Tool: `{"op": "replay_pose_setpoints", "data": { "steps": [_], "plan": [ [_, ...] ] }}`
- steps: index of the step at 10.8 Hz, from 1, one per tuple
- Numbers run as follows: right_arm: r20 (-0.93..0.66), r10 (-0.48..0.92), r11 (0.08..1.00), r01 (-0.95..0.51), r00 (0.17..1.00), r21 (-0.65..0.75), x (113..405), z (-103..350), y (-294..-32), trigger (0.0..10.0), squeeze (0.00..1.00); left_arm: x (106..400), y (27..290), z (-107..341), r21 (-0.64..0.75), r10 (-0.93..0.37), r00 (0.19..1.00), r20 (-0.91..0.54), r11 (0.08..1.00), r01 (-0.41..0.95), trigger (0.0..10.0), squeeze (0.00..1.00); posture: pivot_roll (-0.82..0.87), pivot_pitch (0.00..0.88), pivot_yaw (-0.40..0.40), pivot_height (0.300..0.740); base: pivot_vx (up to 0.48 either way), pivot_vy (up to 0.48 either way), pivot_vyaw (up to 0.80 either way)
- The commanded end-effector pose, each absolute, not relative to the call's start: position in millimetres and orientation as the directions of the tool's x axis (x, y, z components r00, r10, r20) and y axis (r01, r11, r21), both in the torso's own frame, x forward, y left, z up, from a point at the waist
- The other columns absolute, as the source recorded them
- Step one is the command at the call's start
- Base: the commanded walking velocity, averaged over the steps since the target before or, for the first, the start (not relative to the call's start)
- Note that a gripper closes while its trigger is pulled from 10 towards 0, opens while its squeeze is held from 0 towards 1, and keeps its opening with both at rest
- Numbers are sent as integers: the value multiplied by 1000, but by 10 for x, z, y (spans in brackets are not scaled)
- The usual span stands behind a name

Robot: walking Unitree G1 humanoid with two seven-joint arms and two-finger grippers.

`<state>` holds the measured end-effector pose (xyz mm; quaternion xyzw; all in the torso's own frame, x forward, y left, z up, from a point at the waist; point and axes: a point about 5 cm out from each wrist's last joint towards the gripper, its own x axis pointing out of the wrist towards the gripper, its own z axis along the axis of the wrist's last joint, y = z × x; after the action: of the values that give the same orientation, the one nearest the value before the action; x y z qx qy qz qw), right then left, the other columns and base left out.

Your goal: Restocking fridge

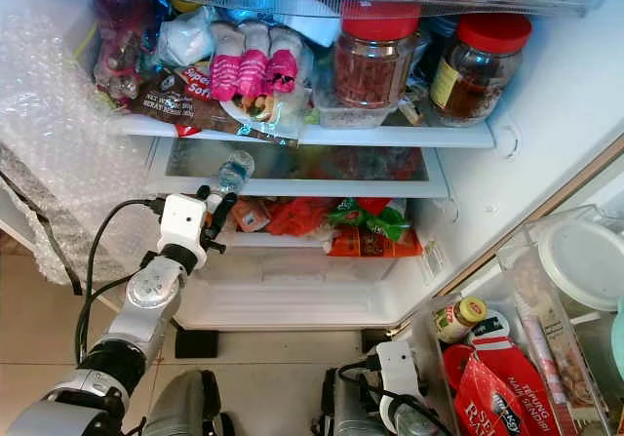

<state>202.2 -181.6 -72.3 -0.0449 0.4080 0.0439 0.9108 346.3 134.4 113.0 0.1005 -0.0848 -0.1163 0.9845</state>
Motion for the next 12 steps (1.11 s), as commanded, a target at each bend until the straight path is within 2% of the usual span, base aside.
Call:
{"op": "replay_pose_setpoints", "data": {
  "steps": [1,9,12],
  "plan": [
    [-842,34,991,-127,539,-41,1643,-923,-1825,10000,0,3405,1338,995,217,-249,965,87,950,225,10000,0,-149,214,-62,629,251,0,0],
    [-841,37,991,-131,539,-40,1644,-923,-1820,10000,0,3410,1328,996,249,-253,964,82,942,226,10000,0,-147,213,-62,629,328,0,0],
    [-841,38,991,-130,540,-39,1643,-923,-1819,10000,0,3344,1318,908,254,-280,958,65,933,255,10000,0,-146,213,-60,629,0,0,0]
  ]
}}
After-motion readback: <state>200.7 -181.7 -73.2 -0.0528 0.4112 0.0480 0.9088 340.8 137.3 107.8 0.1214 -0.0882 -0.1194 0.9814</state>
